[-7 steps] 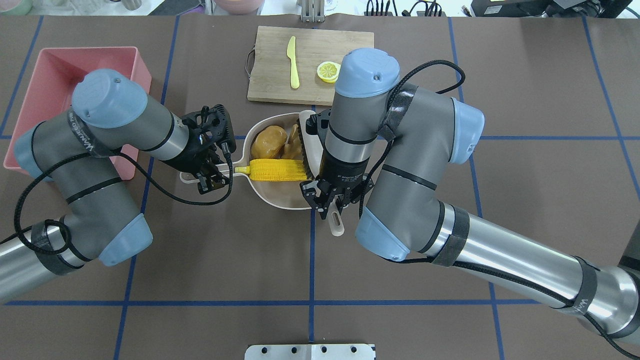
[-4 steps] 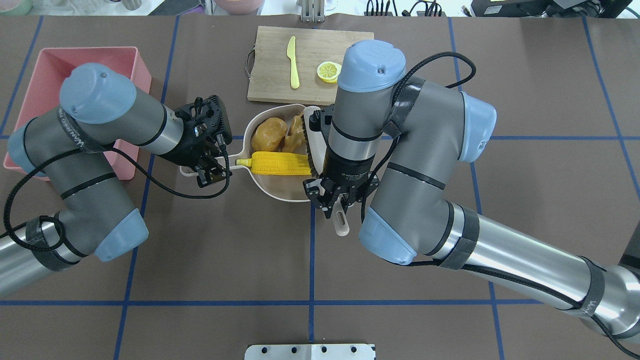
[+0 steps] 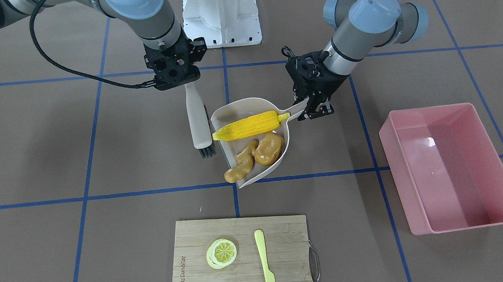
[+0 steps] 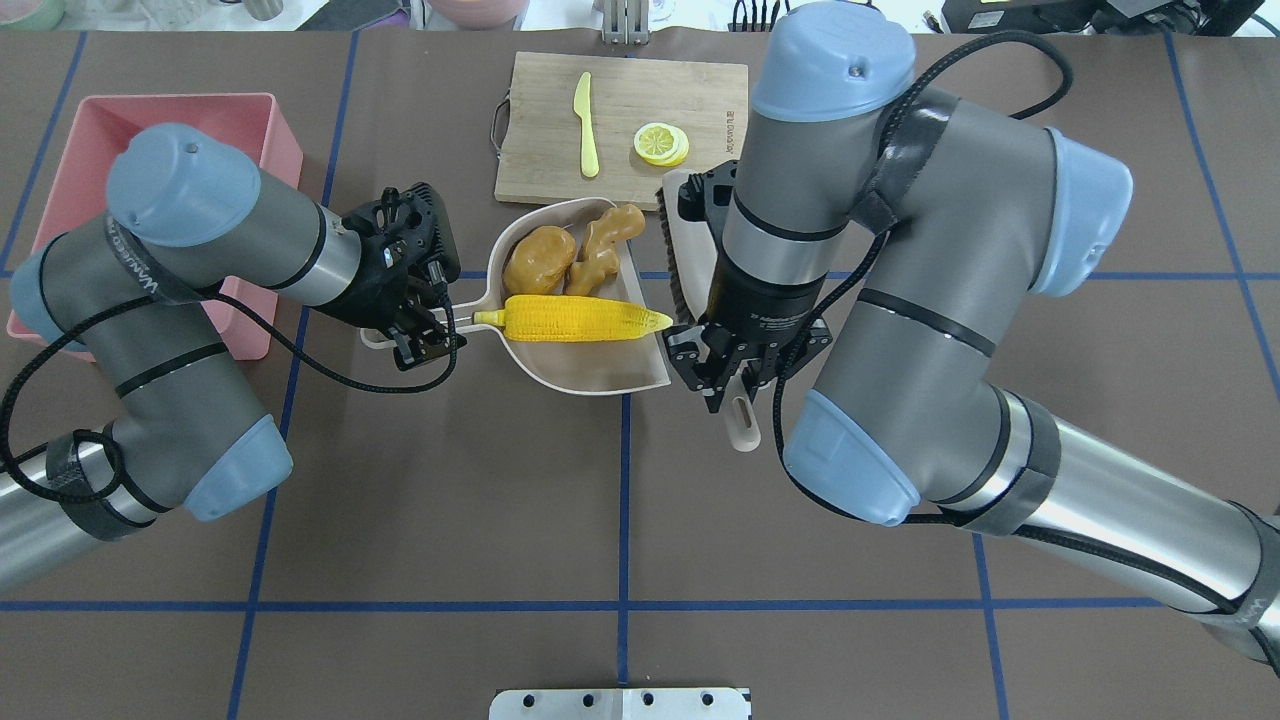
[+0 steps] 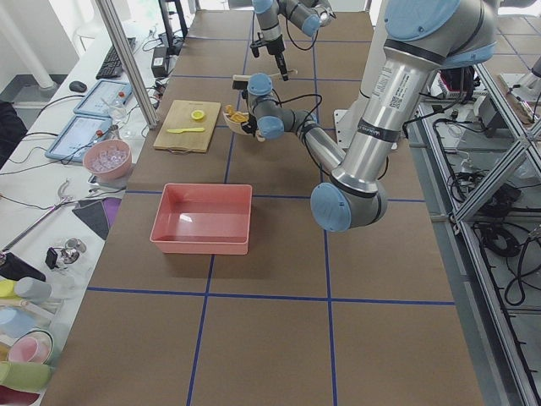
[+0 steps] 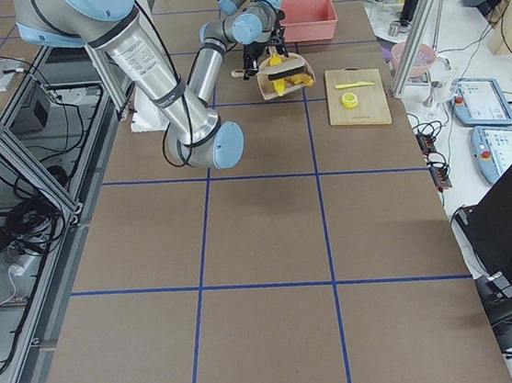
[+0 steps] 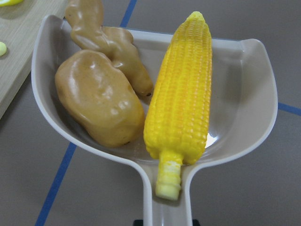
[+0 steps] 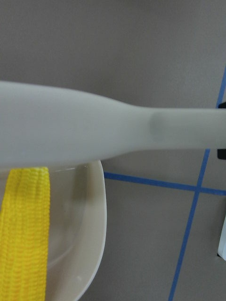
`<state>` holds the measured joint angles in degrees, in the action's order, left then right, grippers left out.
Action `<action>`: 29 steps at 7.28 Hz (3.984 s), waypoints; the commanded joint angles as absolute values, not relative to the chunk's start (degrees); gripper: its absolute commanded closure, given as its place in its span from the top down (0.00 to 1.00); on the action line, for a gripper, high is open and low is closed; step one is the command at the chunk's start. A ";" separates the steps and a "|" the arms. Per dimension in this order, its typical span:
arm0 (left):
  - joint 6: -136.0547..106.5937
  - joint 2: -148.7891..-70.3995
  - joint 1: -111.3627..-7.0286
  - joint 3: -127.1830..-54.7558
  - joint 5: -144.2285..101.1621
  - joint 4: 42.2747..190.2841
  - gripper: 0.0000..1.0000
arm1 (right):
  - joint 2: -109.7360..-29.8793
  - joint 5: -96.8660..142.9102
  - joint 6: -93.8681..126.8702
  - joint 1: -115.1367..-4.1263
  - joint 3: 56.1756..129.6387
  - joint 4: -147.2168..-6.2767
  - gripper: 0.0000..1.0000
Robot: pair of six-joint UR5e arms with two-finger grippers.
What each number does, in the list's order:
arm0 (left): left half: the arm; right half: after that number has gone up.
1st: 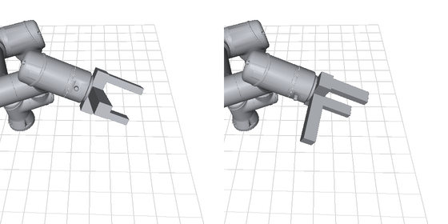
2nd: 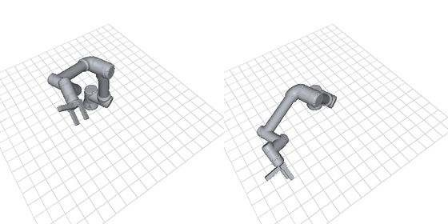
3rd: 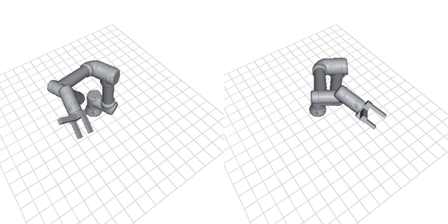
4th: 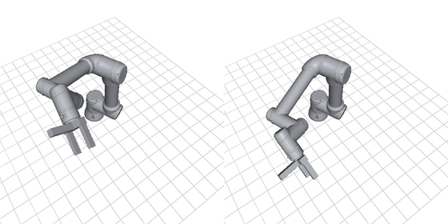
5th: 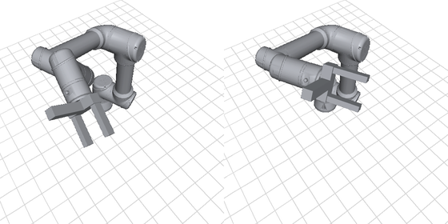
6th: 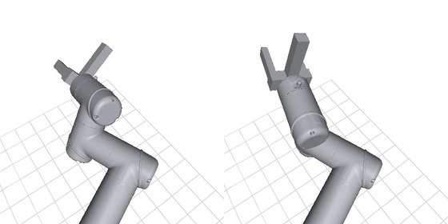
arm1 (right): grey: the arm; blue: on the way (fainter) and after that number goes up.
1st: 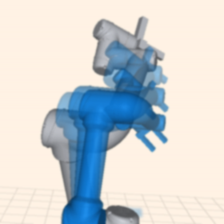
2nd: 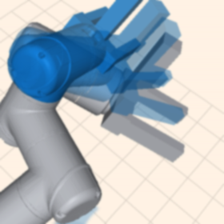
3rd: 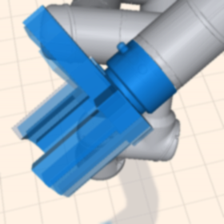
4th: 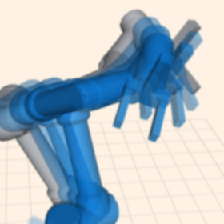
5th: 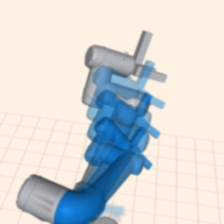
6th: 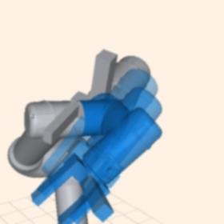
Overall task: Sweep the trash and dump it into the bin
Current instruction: 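Lift the dustpan toward the pink bin with the left gripper while the right gripper withdraws, then carry the dustpan over the pink bin with the left gripper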
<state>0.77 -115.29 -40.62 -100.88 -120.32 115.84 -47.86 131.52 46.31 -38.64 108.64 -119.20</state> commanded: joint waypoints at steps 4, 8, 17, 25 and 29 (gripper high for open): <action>-8.68 -112.25 -43.93 -103.70 -120.32 127.51 0.00 | -58.93 117.86 18.45 -49.78 114.53 -134.74 0.00; -12.83 -108.99 -54.72 -104.41 -122.85 134.82 0.00 | -66.53 121.44 14.41 -61.67 104.11 -133.69 0.00; -11.25 -83.09 -75.66 -122.23 -134.03 120.44 0.00 | -98.52 131.65 23.03 -65.83 105.64 -98.26 0.00; -12.48 -73.82 -79.10 -128.75 -131.55 98.23 0.00 | -95.38 133.51 23.12 -59.59 105.20 -96.06 0.00; -12.22 -81.12 -78.66 -128.85 -138.59 78.25 0.00 | -90.88 135.53 23.12 -59.15 100.37 -95.98 0.00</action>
<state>-12.32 -79.92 -78.95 -128.88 -136.95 83.46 -91.69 135.32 23.11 -59.38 101.19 -96.01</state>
